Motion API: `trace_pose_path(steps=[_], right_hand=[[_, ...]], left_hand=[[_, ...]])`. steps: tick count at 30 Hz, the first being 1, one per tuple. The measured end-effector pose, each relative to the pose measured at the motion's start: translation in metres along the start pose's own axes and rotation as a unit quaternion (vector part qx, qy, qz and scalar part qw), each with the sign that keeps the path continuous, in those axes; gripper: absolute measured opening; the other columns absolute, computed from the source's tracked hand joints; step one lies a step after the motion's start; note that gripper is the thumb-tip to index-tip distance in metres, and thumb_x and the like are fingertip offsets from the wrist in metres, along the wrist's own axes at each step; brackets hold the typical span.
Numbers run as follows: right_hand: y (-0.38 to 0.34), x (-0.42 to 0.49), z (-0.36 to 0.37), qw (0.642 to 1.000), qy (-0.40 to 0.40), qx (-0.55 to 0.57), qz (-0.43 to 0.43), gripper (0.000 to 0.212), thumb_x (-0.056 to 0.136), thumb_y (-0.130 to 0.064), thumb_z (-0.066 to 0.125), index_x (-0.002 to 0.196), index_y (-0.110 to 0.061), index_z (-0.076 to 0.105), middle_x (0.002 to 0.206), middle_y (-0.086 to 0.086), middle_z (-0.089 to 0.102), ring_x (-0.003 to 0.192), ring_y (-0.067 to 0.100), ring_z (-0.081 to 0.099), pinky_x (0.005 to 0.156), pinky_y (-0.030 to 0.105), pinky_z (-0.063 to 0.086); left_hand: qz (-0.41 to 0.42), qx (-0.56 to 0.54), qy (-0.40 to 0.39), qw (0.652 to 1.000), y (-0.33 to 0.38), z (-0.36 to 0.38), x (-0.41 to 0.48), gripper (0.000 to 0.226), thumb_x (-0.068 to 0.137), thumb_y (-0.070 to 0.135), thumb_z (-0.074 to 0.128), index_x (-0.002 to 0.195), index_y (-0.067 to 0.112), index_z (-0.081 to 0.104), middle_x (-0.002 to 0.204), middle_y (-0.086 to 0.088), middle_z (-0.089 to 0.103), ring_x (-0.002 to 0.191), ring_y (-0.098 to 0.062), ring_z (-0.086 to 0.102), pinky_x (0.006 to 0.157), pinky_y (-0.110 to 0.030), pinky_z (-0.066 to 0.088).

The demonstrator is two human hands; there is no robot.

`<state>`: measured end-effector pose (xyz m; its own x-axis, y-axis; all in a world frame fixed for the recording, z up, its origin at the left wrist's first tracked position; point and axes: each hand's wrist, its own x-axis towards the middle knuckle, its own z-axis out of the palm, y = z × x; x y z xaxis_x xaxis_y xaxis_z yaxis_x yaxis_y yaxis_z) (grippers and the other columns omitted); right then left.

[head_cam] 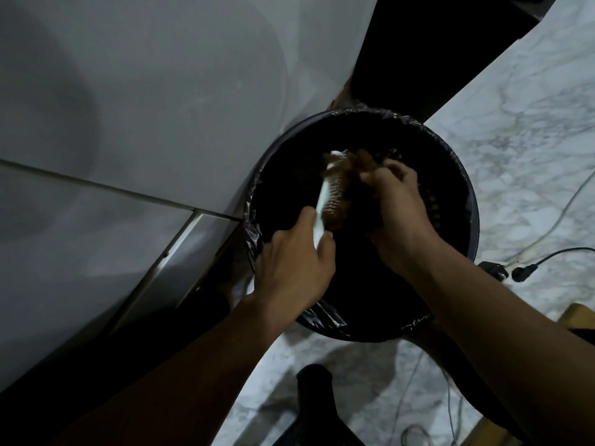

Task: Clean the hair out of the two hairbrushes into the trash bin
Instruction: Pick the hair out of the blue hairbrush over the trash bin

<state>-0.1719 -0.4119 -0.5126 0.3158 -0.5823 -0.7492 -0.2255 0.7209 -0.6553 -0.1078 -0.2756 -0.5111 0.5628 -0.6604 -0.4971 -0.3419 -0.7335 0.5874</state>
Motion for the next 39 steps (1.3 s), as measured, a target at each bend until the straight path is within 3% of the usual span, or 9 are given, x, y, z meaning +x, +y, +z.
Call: trace_pose_path(steps=[3, 5, 7, 13, 22, 24, 30, 34, 39], right_hand=[[0.002, -0.007, -0.002, 0.977, -0.028, -0.167, -0.131, 0.064, 0.084, -0.039, 0.077, 0.139, -0.033, 0.044, 0.119, -0.014, 0.061, 0.107, 0.003, 0.064, 0.089, 0.027, 0.056], [0.009, -0.005, -0.003, 0.946, 0.018, -0.258, -0.195, 0.059, 0.076, -0.044, 0.082, 0.127, -0.028, 0.058, 0.111, -0.012, 0.069, 0.104, 0.003, 0.068, 0.092, 0.032, 0.058], [0.011, -0.003, -0.004, 0.929, 0.074, -0.283, -0.226, 0.041, 0.076, -0.044, 0.082, 0.109, -0.026, 0.068, 0.098, -0.013, 0.073, 0.095, 0.001, 0.070, 0.091, 0.034, 0.058], [0.008, 0.001, -0.007, 0.923, 0.133, -0.254, -0.255, 0.007, 0.089, -0.036, 0.072, 0.086, -0.031, 0.070, 0.074, -0.017, 0.069, 0.066, -0.014, 0.062, 0.068, 0.008, 0.049], [0.006, 0.009, -0.003, 0.973, 0.119, -0.121, -0.157, 0.015, 0.099, -0.021, 0.060, 0.089, -0.026, 0.069, 0.093, -0.005, 0.075, 0.092, 0.010, 0.072, 0.091, 0.035, 0.058], [0.006, 0.008, -0.003, 0.979, 0.097, -0.117, -0.138, 0.010, 0.098, -0.020, 0.060, 0.102, -0.021, 0.070, 0.103, 0.001, 0.075, 0.100, 0.017, 0.072, 0.096, 0.043, 0.058], [-0.001, -0.002, 0.000, 0.991, 0.011, -0.092, -0.095, 0.043, 0.088, -0.045, 0.067, 0.126, -0.024, 0.061, 0.120, -0.002, 0.069, 0.109, 0.013, 0.069, 0.098, 0.041, 0.056], [0.000, -0.004, 0.000, 0.974, 0.047, -0.155, -0.156, 0.034, 0.086, -0.039, 0.075, 0.114, -0.021, 0.067, 0.105, -0.008, 0.072, 0.096, 0.004, 0.071, 0.084, 0.024, 0.058], [0.001, 0.004, -0.004, 0.971, 0.091, -0.145, -0.168, 0.016, 0.086, -0.020, 0.078, 0.084, -0.007, 0.070, 0.084, 0.006, 0.076, 0.085, 0.020, 0.076, 0.080, 0.043, 0.063]], left_hand=[[0.040, 0.088, -0.001, 0.995, 0.003, 0.001, -0.004, 0.029, 0.100, 0.040, 0.046, 0.125, 0.026, 0.041, 0.101, -0.011, 0.070, 0.091, -0.041, 0.067, 0.070, -0.041, 0.047], [0.052, 0.132, 0.004, 0.990, 0.004, 0.003, -0.006, 0.034, 0.101, 0.040, 0.044, 0.131, 0.026, 0.039, 0.104, -0.009, 0.070, 0.094, -0.040, 0.067, 0.070, -0.040, 0.042], [0.066, 0.159, 0.008, 0.985, 0.004, 0.004, -0.008, 0.033, 0.102, 0.042, 0.042, 0.130, 0.025, 0.038, 0.104, -0.007, 0.070, 0.093, -0.038, 0.068, 0.068, -0.038, 0.040], [0.072, 0.168, 0.010, 0.983, 0.006, 0.006, -0.009, 0.034, 0.103, 0.042, 0.041, 0.131, 0.025, 0.038, 0.105, -0.008, 0.070, 0.093, -0.040, 0.067, 0.067, -0.037, 0.035], [0.034, 0.048, 0.014, 0.998, 0.006, -0.001, -0.002, 0.027, 0.102, 0.039, 0.046, 0.121, 0.021, 0.043, 0.094, -0.012, 0.067, 0.087, -0.043, 0.065, 0.066, -0.040, 0.043], [0.031, 0.042, 0.015, 0.999, 0.005, -0.001, -0.001, 0.025, 0.101, 0.039, 0.047, 0.118, 0.021, 0.044, 0.090, -0.010, 0.065, 0.085, -0.042, 0.065, 0.065, -0.039, 0.042], [0.040, 0.100, 0.018, 0.994, 0.004, 0.000, -0.002, 0.030, 0.102, 0.040, 0.046, 0.127, 0.024, 0.042, 0.104, -0.009, 0.071, 0.092, -0.040, 0.066, 0.069, -0.038, 0.040], [0.059, 0.116, 0.017, 0.991, 0.005, 0.003, -0.003, 0.032, 0.101, 0.040, 0.046, 0.128, 0.024, 0.042, 0.103, -0.008, 0.071, 0.092, -0.040, 0.067, 0.068, -0.038, 0.038], [0.042, 0.011, 0.012, 0.999, 0.003, 0.001, 0.001, 0.020, 0.099, 0.041, 0.048, 0.111, 0.026, 0.043, 0.091, -0.010, 0.067, 0.082, -0.041, 0.065, 0.068, -0.044, 0.052]])
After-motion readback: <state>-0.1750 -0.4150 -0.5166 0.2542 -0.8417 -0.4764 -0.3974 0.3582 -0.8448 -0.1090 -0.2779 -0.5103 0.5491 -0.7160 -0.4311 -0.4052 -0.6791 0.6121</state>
